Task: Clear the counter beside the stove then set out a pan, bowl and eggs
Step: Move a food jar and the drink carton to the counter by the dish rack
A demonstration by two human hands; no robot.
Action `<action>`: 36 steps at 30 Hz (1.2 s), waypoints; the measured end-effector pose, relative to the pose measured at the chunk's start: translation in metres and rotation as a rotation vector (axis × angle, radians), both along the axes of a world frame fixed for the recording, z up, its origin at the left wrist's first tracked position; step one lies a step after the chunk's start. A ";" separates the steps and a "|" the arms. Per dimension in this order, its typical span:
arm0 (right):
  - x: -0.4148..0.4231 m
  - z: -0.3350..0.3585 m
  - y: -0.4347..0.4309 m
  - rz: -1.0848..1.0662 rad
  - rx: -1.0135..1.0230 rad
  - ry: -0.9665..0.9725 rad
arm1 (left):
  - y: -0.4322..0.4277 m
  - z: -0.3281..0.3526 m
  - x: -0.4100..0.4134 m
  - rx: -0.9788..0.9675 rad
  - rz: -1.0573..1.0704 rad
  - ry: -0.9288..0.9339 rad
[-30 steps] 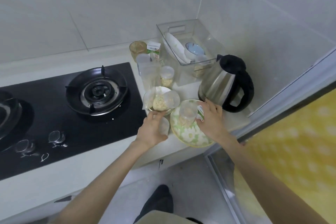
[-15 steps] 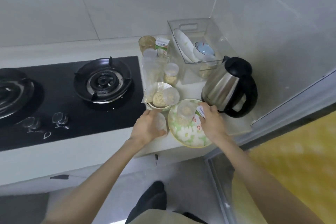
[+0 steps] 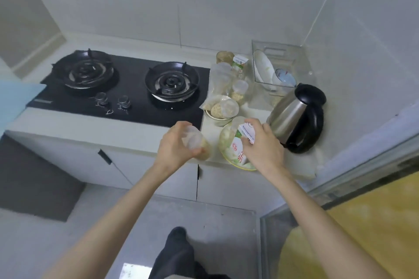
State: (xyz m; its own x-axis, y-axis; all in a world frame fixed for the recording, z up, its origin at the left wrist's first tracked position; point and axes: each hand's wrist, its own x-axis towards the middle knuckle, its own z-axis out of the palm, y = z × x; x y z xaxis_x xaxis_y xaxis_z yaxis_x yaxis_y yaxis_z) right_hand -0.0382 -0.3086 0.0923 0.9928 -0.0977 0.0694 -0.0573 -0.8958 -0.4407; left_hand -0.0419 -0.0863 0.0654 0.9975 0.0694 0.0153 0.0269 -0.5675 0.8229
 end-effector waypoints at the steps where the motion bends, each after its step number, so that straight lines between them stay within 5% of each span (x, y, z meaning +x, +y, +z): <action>1: -0.003 0.004 0.008 0.032 0.024 -0.013 | 0.005 0.003 -0.008 -0.012 0.034 -0.007; 16: -0.084 0.025 0.255 0.824 0.178 0.009 | 0.201 0.047 -0.222 0.079 0.621 -0.096; 36: -0.443 0.020 0.662 1.608 0.254 0.086 | 0.461 0.052 -0.663 0.185 1.366 -0.025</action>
State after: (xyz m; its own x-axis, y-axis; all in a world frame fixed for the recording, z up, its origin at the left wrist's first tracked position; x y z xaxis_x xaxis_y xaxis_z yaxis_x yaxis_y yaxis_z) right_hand -0.4812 0.3536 0.1126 0.0767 0.9847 0.1567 0.7812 0.0383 -0.6231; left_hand -0.7054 0.3743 0.1171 0.1388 0.9792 0.1479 0.6323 -0.2026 0.7478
